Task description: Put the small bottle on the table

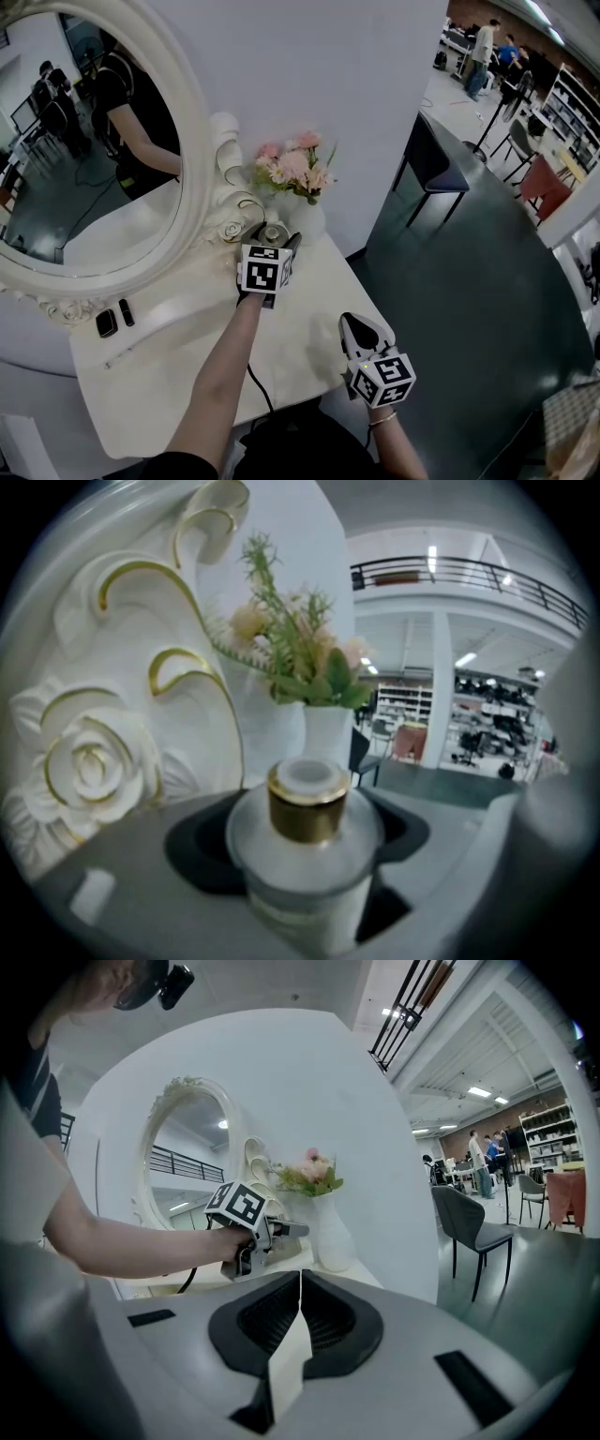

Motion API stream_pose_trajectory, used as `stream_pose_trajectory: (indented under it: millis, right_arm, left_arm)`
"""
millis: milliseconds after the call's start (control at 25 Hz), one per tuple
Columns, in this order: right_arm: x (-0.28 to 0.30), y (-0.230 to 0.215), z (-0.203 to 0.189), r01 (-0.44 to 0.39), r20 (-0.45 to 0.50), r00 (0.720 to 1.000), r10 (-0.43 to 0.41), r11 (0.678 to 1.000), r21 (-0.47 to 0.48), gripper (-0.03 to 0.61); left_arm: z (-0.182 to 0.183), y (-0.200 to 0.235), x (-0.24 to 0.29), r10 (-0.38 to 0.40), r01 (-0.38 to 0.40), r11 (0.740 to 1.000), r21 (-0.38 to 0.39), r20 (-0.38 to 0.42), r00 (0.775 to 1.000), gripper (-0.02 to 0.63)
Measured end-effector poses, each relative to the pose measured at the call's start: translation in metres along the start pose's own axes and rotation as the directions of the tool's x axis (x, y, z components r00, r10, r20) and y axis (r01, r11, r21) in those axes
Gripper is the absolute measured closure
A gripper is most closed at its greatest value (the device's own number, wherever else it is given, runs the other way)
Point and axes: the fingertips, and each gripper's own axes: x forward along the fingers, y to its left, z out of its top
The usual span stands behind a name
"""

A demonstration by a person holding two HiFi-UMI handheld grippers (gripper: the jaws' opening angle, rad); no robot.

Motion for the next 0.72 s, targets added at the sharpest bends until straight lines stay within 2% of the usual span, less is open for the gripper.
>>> stream_pose_trajectory:
  millis: [440, 720]
  right_arm:
    - [-0.003, 0.004, 0.002, 0.001, 0.009, 1.0, -0.001, 1.0, -0.008, 0.573]
    - [-0.005, 0.007, 0.004, 0.007, 0.018, 1.0, -0.007, 1.0, -0.013, 0.573]
  left_arm:
    - [0.007, 0.0, -0.009, 0.016, -0.017, 1.0, 0.003, 0.036, 0.999, 0.239]
    - [0.012, -0.001, -0.031, 0.026, -0.024, 0.999, -0.035, 0.072, 0.997, 0.239]
